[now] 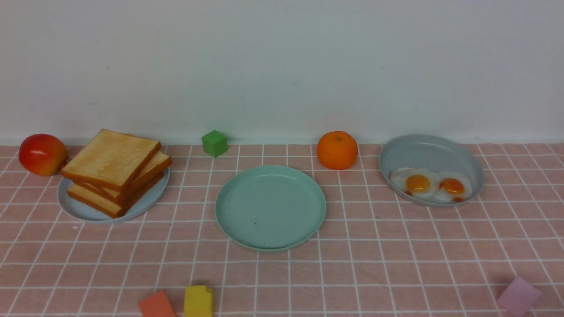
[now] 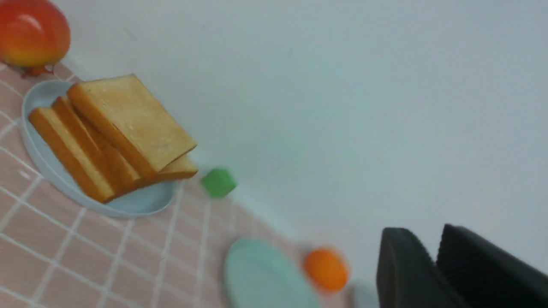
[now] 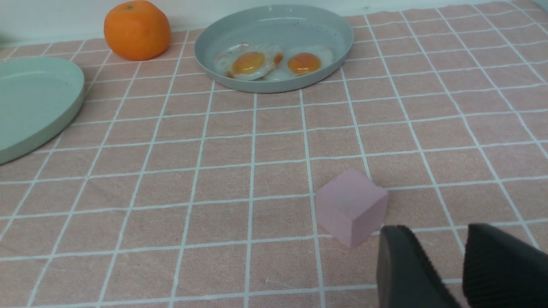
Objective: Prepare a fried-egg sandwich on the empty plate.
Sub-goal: Use the left arm to grab a slice of bread, then use the left arm to put a slice of bread into the empty plate in the middle
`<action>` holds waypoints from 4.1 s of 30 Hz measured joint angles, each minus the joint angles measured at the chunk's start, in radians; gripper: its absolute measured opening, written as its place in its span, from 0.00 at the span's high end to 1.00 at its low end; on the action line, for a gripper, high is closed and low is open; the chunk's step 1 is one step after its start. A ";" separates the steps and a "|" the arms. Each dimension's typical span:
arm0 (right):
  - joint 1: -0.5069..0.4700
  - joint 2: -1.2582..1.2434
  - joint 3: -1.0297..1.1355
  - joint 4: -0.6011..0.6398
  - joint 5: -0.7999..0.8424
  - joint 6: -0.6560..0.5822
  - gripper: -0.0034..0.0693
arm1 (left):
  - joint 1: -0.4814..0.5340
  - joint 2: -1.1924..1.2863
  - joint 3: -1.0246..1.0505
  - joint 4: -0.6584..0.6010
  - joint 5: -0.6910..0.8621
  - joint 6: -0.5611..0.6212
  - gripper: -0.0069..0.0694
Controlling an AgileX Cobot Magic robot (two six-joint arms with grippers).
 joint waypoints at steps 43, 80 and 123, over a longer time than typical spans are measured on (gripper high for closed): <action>0.218 0.419 -0.880 0.276 0.663 -0.142 0.62 | -0.218 1.236 -0.899 0.413 0.676 0.190 0.93; 0.219 0.441 -0.988 0.349 0.729 -0.344 0.62 | -0.104 1.950 -1.389 0.720 0.492 0.243 0.69; 0.219 0.440 -0.988 0.341 0.800 -0.343 0.62 | -0.625 1.961 -1.386 0.761 0.415 0.211 0.80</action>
